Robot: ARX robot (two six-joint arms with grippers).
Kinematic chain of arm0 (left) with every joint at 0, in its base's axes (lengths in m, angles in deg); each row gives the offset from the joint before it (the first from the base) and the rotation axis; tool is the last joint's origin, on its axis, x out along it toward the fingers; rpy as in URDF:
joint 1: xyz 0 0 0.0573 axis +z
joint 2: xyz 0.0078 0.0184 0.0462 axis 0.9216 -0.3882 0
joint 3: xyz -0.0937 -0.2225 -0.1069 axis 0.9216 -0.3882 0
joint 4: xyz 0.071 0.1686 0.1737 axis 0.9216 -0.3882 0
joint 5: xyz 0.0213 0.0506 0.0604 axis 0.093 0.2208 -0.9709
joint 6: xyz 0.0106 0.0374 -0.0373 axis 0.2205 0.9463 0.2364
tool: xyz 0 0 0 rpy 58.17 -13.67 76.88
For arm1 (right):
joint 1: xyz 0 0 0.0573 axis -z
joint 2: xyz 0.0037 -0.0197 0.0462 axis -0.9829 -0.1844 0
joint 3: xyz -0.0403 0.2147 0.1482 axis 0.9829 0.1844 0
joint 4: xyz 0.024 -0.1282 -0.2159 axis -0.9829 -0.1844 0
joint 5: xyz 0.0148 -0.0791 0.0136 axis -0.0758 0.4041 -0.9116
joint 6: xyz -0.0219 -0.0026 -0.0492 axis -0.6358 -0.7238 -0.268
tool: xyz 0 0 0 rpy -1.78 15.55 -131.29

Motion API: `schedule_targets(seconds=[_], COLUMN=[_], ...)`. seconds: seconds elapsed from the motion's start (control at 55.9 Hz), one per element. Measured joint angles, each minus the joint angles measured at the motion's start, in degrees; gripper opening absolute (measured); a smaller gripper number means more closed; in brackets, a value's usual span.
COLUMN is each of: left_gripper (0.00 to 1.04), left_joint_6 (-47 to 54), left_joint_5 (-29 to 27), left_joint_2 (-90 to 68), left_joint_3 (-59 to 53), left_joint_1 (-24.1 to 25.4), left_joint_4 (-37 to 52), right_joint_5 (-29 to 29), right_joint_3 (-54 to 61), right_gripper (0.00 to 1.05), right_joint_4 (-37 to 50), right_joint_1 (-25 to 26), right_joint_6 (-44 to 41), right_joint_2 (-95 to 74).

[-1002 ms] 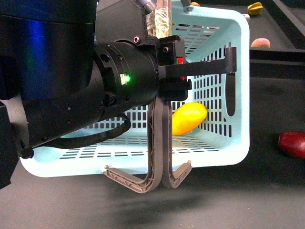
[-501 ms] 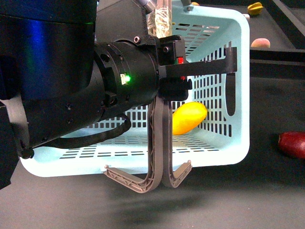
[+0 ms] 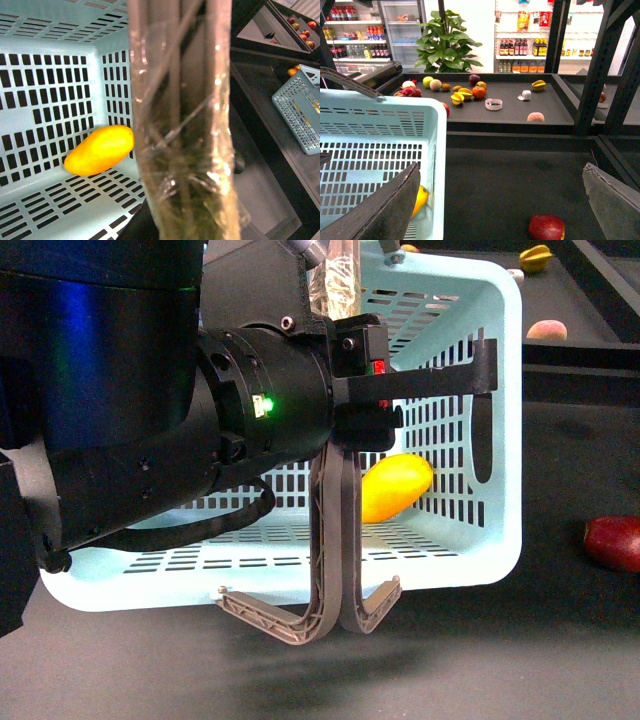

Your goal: Pick mango with right arm and hold basket with left

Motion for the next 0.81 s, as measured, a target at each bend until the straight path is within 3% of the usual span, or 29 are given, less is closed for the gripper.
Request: schedule_targets(seconds=[0.233, 0.304, 0.376, 0.573, 0.805], left_gripper=[0.06, 0.06, 0.06, 0.06, 0.06], left_joint_6=[0.0, 5.8, 8.2, -4.5, -20.5], left_joint_5=[0.0, 0.0, 1.6, -2.7, -14.5], left_joint_2=[0.0, 0.7, 0.3, -4.5, -8.3], left_joint_3=[0.0, 2.4, 3.7, 12.4, 19.8], left_joint_1=[0.0, 0.5, 1.7, 8.7, 15.4], left_joint_4=[-0.1, -8.5, -10.3, -10.4, -17.9], right_joint_5=[0.0, 0.0, 0.0, 0.0, 0.0], right_joint_3=[0.0, 0.0, 0.0, 0.0, 0.0], right_gripper=[0.97, 0.97, 0.97, 0.97, 0.97], right_joint_4=[0.0, 0.0, 0.0, 0.0, 0.0], right_joint_1=[0.0, 0.0, 0.0, 0.0, 0.0], right_joint_6=[0.0, 0.0, 0.0, 0.0, 0.0], right_joint_2=[0.0, 0.0, 0.0, 0.0, 0.0])
